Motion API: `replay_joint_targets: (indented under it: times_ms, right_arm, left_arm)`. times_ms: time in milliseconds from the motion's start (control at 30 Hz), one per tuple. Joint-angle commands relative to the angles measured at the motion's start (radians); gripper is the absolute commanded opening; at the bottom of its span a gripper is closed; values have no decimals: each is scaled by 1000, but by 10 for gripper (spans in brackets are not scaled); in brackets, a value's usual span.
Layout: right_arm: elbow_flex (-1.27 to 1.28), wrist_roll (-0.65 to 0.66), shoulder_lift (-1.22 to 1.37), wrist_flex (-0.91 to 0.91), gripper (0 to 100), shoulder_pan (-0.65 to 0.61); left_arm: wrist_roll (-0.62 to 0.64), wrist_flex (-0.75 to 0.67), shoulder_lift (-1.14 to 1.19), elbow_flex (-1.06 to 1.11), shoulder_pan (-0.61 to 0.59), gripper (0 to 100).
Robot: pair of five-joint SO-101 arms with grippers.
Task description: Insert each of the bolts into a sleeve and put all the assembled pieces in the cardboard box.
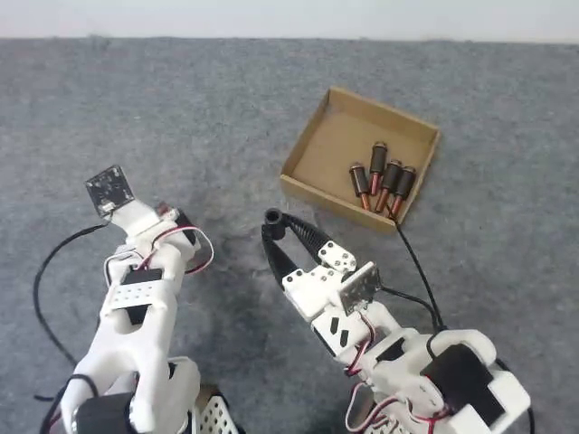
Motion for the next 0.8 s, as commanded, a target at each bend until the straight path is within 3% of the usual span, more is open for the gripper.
replay_joint_targets:
  times_ms: [0,233,433,567,767]
  right_arm:
    - [17,11,-2,27,38,-18]
    - [17,11,-2,30,38,-18]
    - [17,11,-2,31,38,-18]
    - [17,11,-2,31,38,-18]
    - [17,11,-2,31,38,-18]
  left_arm:
    - [-6,-141,-52,-27,3,12]
    - [-11,-393,-52,-24,44,12]
    - [-11,-443,-158,-21,143,12]
    - [-11,-267,-358,-42,221,12]
    - [-11,110,-629,-136,396,12]
